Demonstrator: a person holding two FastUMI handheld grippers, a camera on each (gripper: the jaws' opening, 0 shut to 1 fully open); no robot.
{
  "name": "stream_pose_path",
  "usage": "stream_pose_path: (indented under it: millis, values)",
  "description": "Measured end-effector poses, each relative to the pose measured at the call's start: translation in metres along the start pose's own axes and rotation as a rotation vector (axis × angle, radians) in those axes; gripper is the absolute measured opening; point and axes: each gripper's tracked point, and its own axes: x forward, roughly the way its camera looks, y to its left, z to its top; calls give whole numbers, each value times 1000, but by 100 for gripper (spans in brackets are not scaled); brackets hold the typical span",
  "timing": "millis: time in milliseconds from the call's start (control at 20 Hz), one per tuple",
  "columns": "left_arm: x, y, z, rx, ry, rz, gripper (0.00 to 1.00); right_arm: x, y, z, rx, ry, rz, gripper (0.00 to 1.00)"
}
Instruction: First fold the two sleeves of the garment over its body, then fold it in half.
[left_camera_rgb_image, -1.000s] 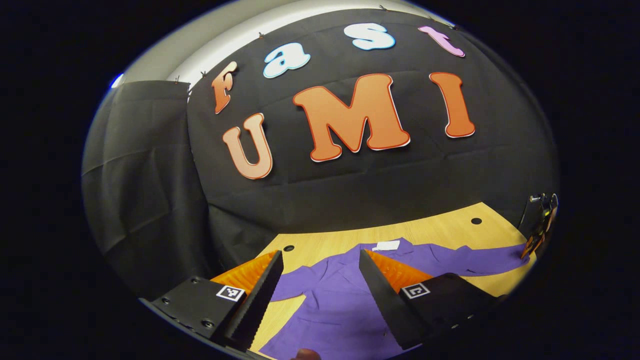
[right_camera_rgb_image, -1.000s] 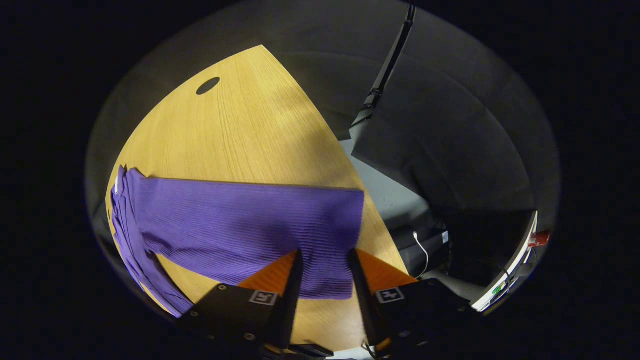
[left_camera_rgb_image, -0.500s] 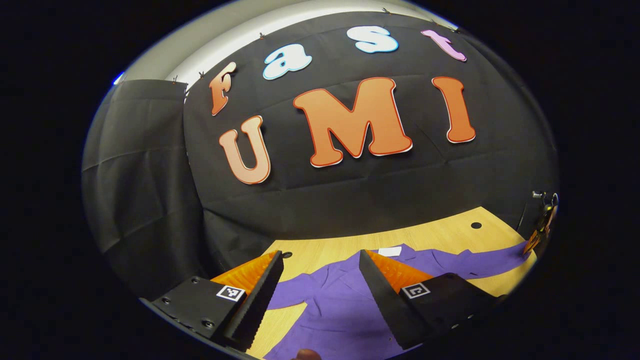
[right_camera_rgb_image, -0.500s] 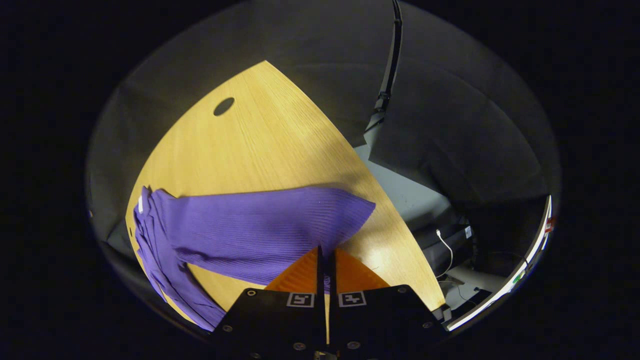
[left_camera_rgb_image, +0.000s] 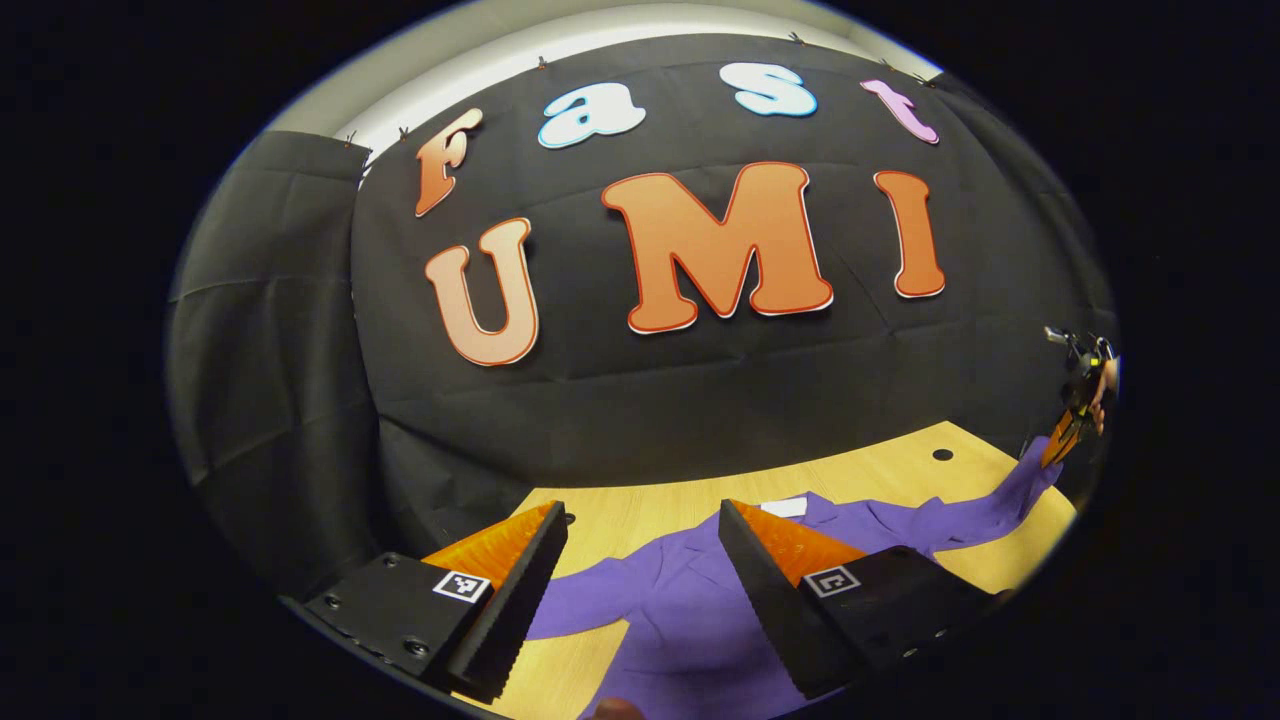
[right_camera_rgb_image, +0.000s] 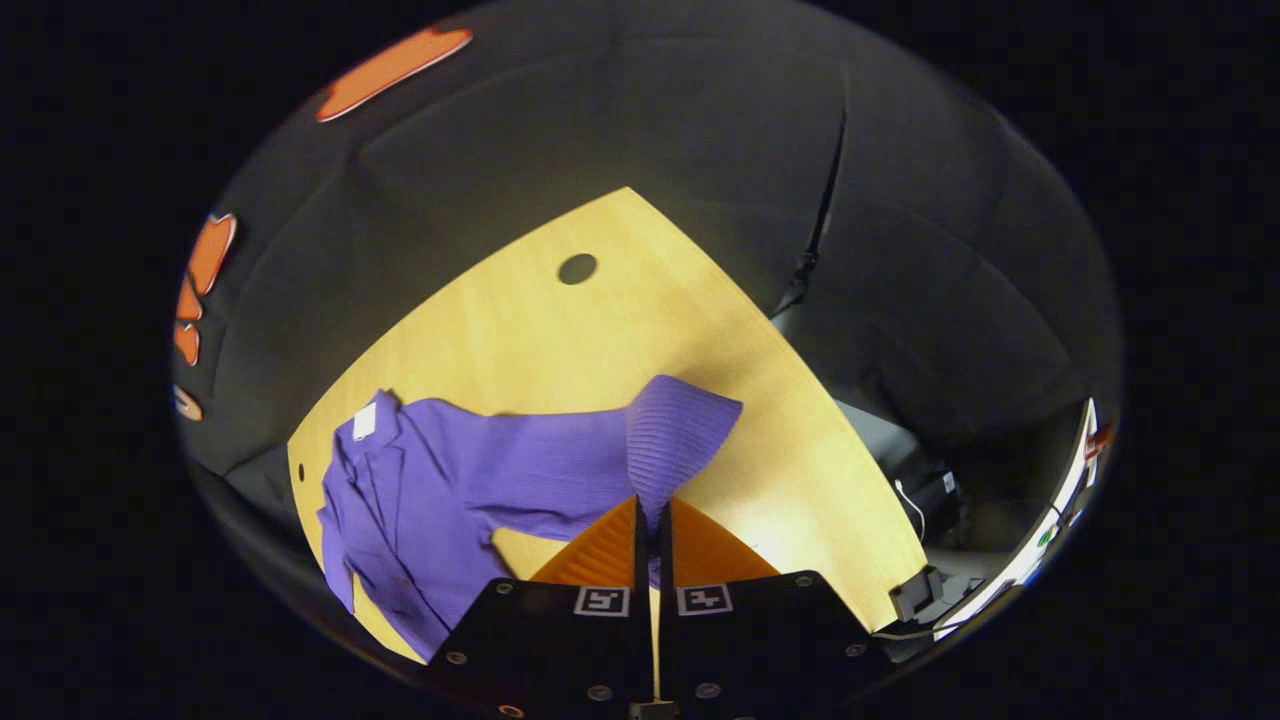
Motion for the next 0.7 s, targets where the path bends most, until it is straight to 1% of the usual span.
stream_pose_path:
  millis: [100, 250, 400, 700]
  values:
    - [-2, 17, -6, -21, -1, 1, 98, -16, 34, 5, -44, -23, 22, 3]
    - [-7, 48, -15, -37, -2, 21, 98, -36, 87, 5, -110, -52, 59, 3]
    - [-13, 75, -16, -52, -20, 40, 98, -53, 138, -3, -178, -68, 104, 3]
    - [-23, 130, -29, -45, -28, 92, 98, -70, 225, -21, -295, -78, 159, 2]
